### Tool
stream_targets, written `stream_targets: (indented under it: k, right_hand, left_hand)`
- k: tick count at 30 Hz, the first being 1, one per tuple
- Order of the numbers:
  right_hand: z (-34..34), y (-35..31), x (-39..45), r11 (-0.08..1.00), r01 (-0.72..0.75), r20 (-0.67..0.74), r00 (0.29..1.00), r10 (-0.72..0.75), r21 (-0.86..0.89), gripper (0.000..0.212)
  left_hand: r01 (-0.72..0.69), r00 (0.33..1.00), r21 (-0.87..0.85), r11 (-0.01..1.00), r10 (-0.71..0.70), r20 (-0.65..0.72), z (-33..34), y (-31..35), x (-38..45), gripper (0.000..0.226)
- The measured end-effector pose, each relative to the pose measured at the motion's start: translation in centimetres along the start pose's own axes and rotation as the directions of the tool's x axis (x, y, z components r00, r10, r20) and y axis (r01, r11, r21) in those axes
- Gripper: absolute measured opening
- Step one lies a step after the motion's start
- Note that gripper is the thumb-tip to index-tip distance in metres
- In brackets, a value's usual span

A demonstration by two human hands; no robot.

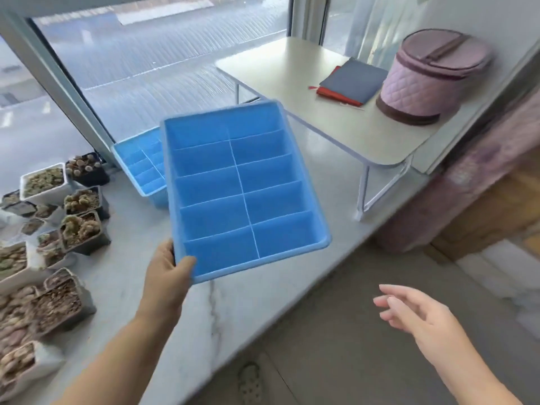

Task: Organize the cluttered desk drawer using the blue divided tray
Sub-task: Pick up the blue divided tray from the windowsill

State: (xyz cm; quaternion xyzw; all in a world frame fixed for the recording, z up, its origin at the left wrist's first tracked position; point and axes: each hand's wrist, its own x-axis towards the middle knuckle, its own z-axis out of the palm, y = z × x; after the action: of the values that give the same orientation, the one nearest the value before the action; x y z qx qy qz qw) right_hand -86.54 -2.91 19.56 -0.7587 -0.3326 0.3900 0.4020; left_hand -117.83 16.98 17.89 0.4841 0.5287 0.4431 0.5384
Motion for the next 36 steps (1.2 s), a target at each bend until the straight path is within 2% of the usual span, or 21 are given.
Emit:
stream_targets:
  k: [3,5,7,11,13,15,17,20,22,23,25,27,29,31,33,36]
  right_hand:
    - [-4.6,1.6,-3.3,0.997,0.001,-0.083,0.997,0.006,0.076,0.019]
    - [-7.7,3.1,-5.6,0.991,-0.016,-0.136,0.99,0.034,0.129,0.017]
    - [-11.1,4.3,-7.7,0.978,-0.063,-0.179,0.979,0.099,0.198,0.018]
    - [-17.9,7.0,-10.3,0.947,-0.121,-0.253,0.946,0.201,0.298,0.054]
    - [-21.0,8.8,-11.1,0.935,-0.159,-0.295,0.92,0.257,0.317,0.04]
    - [-23.7,11.1,-11.3,0.904,-0.189,-0.333,0.885,0.326,0.383,0.022]
    - [-25.8,12.6,-10.9,0.855,-0.188,-0.387,0.83,0.401,0.484,0.016]
    - [-28.3,13.9,-9.4,0.754,-0.09,-0.469,0.733,0.493,0.651,0.02]
    - [-29.9,14.2,-8.0,0.695,0.0,-0.522,0.66,0.54,0.719,0.021]
    - [-30.6,14.1,-7.2,0.663,0.048,-0.537,0.631,0.56,0.748,0.021]
    - [-32.0,13.8,-5.6,0.592,0.141,-0.547,0.592,0.592,0.794,0.023]
    - [-33.2,13.6,-3.9,0.52,0.229,-0.546,0.571,0.613,0.823,0.025]
    - [-34.5,13.4,-2.6,0.48,0.281,-0.549,0.557,0.624,0.831,0.026]
    - [-36.3,13.8,-1.7,0.496,0.286,-0.566,0.539,0.624,0.82,0.024]
    - [-38.7,14.8,-1.3,0.543,0.26,-0.59,0.52,0.618,0.798,0.02]
    - [-44.3,17.4,-1.4,0.665,0.22,-0.684,0.424,0.594,0.714,0.023]
  left_hand:
    - [-0.009,0.99,0.018,1.0,0.007,0.138,5.5,1.2,-6.5,0.029]
    - [0.007,0.966,0.062,0.998,-0.023,0.259,9.1,1.6,-9.9,0.032]
    - [0.002,0.92,0.141,0.99,-0.057,0.389,12.7,1.6,-12.6,0.034]
    - [-0.074,0.802,0.226,0.971,-0.077,0.593,20.7,1.5,-16.8,0.027]
    - [-0.137,0.745,0.238,0.961,-0.058,0.665,25.0,1.2,-18.0,0.026]
    - [-0.233,0.683,0.248,0.94,-0.023,0.73,29.4,1.0,-18.0,0.022]
    - [-0.327,0.64,0.27,0.905,0.002,0.768,34.1,0.9,-17.1,0.007]
    - [-0.35,0.663,0.273,0.896,0.031,0.748,41.5,0.7,-15.2,0.024]
    - [-0.247,0.651,0.305,0.92,-0.076,0.755,46.2,0.7,-14.4,0.04]
    - [-0.182,0.612,0.324,0.928,-0.151,0.776,48.4,0.6,-14.5,0.045]
    - [-0.117,0.485,0.352,0.929,-0.256,0.836,52.5,0.5,-15.4,0.049]
    - [-0.124,0.343,0.36,0.925,-0.3,0.89,56.4,0.9,-17.2,0.039]
    - [-0.137,0.268,0.327,0.935,-0.283,0.921,59.9,1.7,-19.0,0.023]
    - [-0.169,0.275,0.295,0.941,-0.243,0.93,63.2,2.3,-20.0,0.012]
    - [-0.184,0.282,0.292,0.938,-0.235,0.93,66.5,2.5,-20.1,0.013]
    - [-0.195,0.309,0.278,0.941,-0.21,0.928,71.9,2.3,-19.3,0.014]
